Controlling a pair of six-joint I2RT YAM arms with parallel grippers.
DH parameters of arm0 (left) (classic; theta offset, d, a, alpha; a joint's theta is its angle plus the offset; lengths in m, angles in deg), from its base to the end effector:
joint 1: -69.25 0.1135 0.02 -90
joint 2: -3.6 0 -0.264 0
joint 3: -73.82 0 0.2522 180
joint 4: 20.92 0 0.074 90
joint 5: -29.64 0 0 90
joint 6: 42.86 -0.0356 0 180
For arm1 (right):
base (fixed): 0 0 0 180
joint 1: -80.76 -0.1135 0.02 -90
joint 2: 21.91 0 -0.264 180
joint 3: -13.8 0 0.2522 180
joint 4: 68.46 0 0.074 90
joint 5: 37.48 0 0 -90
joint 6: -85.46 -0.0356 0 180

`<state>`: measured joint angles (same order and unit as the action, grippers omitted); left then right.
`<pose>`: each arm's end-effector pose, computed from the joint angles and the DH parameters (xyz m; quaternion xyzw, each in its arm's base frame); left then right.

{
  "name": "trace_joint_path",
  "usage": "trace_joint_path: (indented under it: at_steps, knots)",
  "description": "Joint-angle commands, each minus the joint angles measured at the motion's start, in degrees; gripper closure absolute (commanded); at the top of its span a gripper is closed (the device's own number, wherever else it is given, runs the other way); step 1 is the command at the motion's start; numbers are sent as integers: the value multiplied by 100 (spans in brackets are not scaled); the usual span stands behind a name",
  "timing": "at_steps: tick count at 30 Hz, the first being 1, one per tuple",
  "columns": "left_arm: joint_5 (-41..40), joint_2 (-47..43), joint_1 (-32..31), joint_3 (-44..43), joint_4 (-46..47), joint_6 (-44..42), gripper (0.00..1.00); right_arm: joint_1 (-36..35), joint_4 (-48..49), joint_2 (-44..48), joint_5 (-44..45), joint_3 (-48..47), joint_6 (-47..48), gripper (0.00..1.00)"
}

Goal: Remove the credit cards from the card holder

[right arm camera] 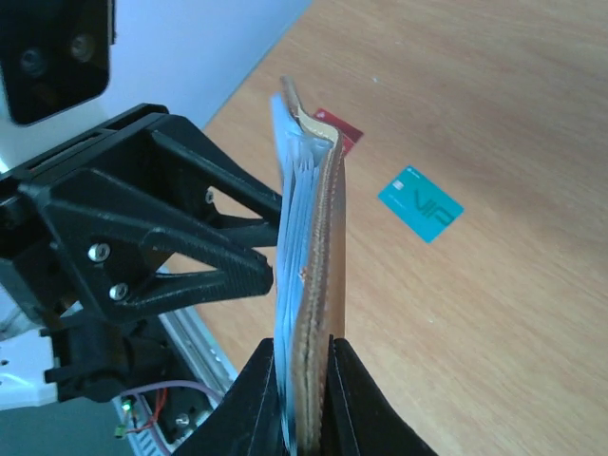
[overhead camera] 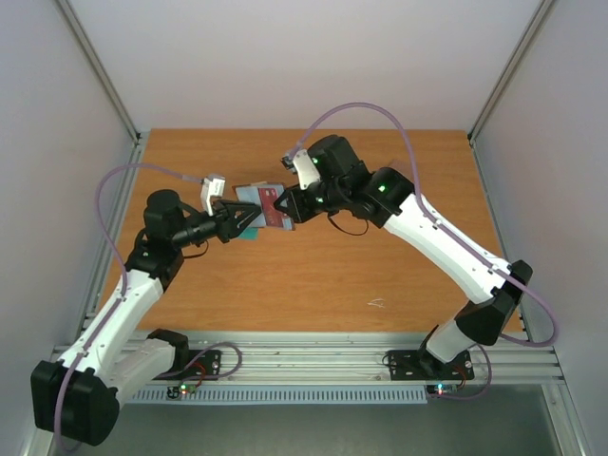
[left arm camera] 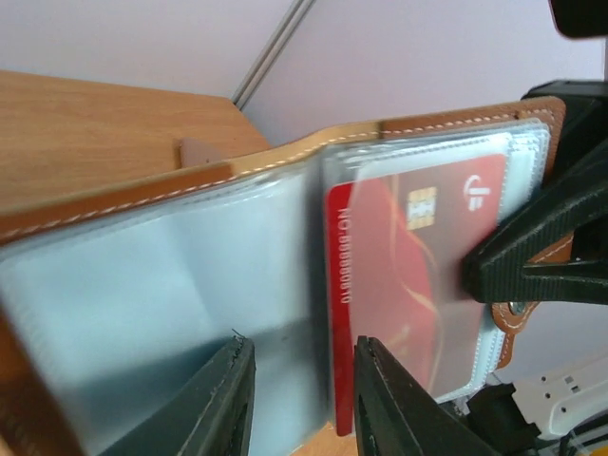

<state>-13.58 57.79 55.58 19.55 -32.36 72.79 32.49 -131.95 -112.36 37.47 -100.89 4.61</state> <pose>0.2020 -0.0758 0.3086 0.1761 0.7324 -0.4849 0.4444 0.2167 0.2569 0.4125 -0.4795 0.7587 0.2537 0.3607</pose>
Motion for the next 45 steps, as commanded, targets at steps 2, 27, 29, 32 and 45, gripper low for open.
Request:
trace_joint_path:
  at_steps: [2, 27, 29, 32, 45]
  knots:
    - [301, -86, 147, -36, 406, 244, 68, 72, 1092, 388, -1550, 350, 117, 99]
    - [1600, -261, 147, -50, 2581, 1507, 100, 392, 2206, 653, -2882, 1215, 235, 71]
    - [1490, -267, 226, -25, 2571, 1566, 100, 612, 2367, 720, -3541, 1382, 163, 63]
    - [1413, -306, 380, 26, 2580, 1705, 100, 892, 2352, 817, -3938, 1580, -9, 56]
    - [1622, -330, 450, 70, 2627, 1733, 100, 972, 2346, 931, -3938, 1667, 55, 98]
